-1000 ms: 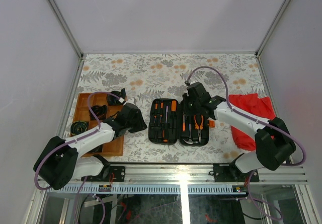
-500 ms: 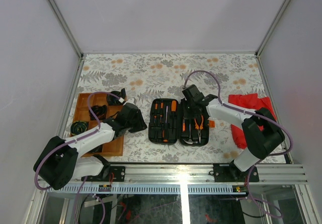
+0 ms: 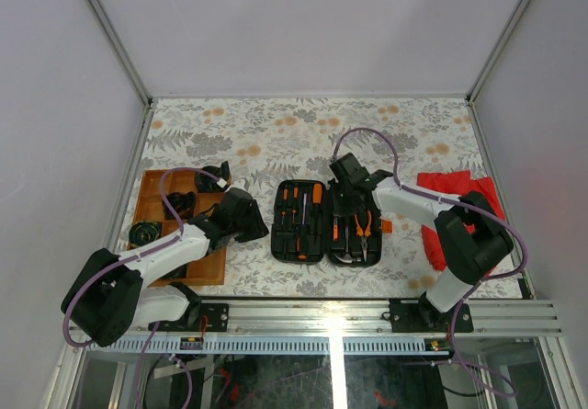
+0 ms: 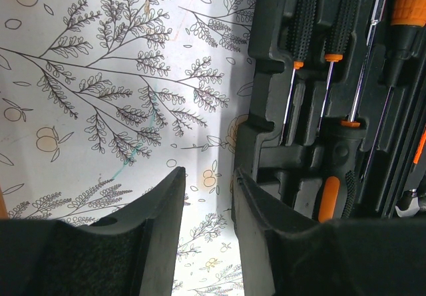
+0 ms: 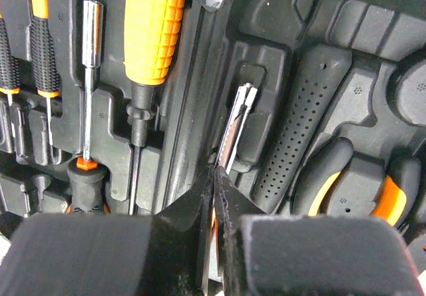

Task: Sort the tools into containers
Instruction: Adjust the utility knife in the storage box.

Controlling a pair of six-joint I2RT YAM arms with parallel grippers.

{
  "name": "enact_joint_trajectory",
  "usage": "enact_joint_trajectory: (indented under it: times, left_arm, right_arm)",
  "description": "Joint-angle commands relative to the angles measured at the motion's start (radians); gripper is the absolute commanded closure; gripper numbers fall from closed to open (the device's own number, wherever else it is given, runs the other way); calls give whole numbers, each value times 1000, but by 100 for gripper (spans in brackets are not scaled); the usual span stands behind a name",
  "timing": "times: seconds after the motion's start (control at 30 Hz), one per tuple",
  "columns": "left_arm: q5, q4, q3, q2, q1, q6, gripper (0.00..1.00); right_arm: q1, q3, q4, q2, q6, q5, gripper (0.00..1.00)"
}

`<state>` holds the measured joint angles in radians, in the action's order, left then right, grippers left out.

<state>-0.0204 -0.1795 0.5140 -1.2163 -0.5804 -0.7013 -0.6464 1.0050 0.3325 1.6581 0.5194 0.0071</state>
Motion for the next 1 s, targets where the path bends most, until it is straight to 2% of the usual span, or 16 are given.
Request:
enact_joint_trajectory:
  times: [0.0, 0.6, 0.97]
  left_arm:
    - [9, 43, 11, -7, 8, 8, 66]
    - [10, 46, 6, -4, 8, 5, 67]
    - [6, 37, 7, 6, 9, 5, 67]
  right_arm:
    - [-9, 47, 13, 0, -22, 8, 94]
    - [-31, 43, 75, 92, -23, 25, 96]
    - [-33, -17, -123, -134, -10, -45, 94]
